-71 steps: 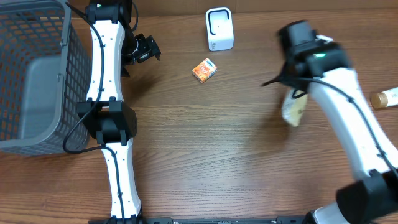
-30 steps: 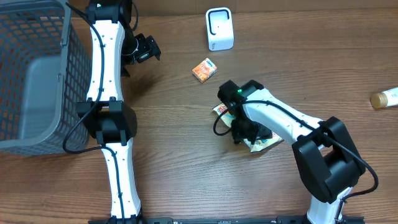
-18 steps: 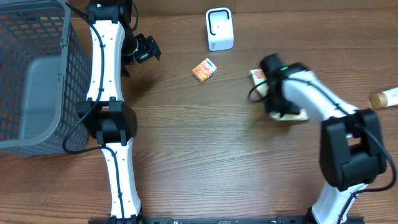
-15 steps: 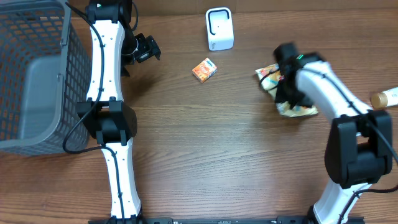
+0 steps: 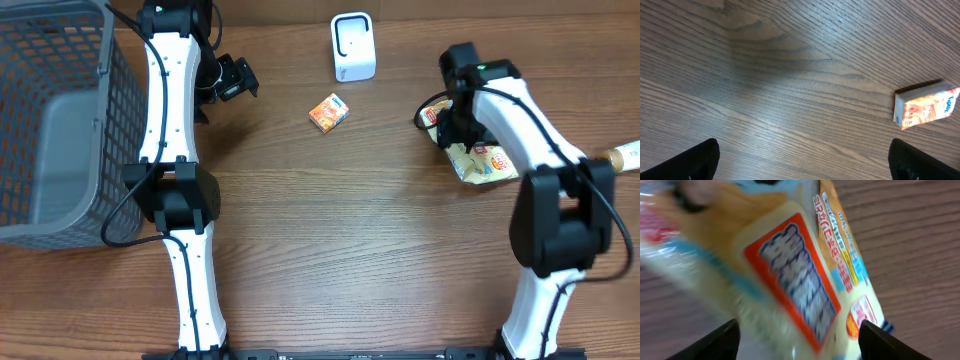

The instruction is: Scan the item barcode

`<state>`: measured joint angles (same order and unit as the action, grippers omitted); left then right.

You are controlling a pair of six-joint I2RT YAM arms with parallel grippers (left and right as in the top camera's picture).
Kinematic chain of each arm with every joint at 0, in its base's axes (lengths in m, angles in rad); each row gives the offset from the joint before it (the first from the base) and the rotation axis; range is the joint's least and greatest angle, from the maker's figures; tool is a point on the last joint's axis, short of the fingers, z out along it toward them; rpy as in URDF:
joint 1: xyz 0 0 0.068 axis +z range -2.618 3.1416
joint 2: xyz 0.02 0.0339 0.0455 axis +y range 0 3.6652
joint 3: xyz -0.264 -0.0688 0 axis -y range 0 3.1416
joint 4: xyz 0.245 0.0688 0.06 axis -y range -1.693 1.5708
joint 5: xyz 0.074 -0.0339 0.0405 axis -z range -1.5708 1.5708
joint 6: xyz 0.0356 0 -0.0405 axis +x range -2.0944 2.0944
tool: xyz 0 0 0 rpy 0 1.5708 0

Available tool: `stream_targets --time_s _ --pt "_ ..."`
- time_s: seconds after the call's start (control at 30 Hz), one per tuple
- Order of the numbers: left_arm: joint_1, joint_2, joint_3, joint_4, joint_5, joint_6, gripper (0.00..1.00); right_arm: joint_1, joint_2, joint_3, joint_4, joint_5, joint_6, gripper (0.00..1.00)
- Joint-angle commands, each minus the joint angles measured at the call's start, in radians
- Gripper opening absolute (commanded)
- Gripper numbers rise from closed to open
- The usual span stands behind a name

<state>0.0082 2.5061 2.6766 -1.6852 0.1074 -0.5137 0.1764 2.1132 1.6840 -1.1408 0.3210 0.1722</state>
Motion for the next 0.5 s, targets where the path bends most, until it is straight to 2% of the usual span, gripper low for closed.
stream_targets --time_s 0.0,0.1,0.2,0.23,0.27,0.3,0.47 --pt "-0.002 -0.007 0.002 -0.002 -0.011 0.02 1.0 -0.007 0.058 -0.01 0.022 0.071 -0.025 0.74" --pt "-0.002 -0.007 0.002 -0.002 -0.011 0.02 1.0 -0.007 0.086 -0.01 0.029 0.047 -0.024 0.63" --pt "-0.002 -0.007 0.002 -0.002 -0.011 0.02 1.0 -0.007 0.099 -0.01 0.032 0.001 -0.024 0.36" --pt "-0.002 -0.007 0.002 -0.002 -0.011 0.019 1.0 -0.006 0.1 -0.01 0.032 -0.012 -0.015 0.18" --pt "-0.002 -0.007 0.002 -0.002 -0.011 0.019 1.0 -0.005 0.1 -0.007 0.031 -0.016 0.008 0.07" --pt "-0.004 -0.007 0.002 -0.002 -0.011 0.02 1.0 -0.002 0.098 0.008 0.017 -0.037 0.022 0.04" --pt "-0.008 -0.007 0.002 -0.002 -0.011 0.019 1.0 0.026 0.098 0.153 -0.046 -0.121 0.039 0.04"
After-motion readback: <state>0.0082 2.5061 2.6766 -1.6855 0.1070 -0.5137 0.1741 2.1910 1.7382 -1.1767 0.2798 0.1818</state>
